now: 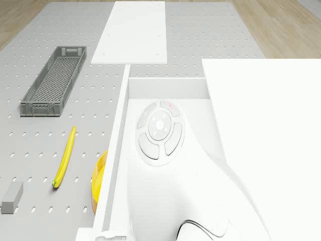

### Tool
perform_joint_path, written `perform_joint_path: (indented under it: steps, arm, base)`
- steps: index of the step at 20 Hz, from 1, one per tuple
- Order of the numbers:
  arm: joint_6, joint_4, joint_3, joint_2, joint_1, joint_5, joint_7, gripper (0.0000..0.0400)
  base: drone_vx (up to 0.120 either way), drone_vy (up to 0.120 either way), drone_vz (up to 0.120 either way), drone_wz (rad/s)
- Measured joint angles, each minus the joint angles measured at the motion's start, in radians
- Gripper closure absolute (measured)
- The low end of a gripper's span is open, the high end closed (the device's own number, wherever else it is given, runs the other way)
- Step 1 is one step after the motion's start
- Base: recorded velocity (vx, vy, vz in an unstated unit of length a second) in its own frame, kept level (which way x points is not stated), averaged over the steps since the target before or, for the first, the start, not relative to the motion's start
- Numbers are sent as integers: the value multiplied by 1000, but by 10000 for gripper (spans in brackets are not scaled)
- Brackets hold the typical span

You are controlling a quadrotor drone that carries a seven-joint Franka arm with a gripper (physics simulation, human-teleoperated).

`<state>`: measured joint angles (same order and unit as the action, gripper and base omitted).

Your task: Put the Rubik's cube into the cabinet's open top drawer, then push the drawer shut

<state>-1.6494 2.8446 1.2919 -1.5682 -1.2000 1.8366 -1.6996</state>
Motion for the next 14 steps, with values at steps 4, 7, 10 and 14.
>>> perform_joint_path:
  steps: [4,7,10,14]
  arm:
    - [-22,-18,-64,1,-12,60,-1,75]
    - [-40,-35,-114,5,-23,108,-1,75]
    - [-54,-53,-159,11,-34,151,-1,75]
    - [-72,-78,-215,23,-47,204,-1,75]
  base:
    - [0,0,0,0]
    - [0,0,0,0]
    - [0,0,0,0]
    - [0,0,0,0]
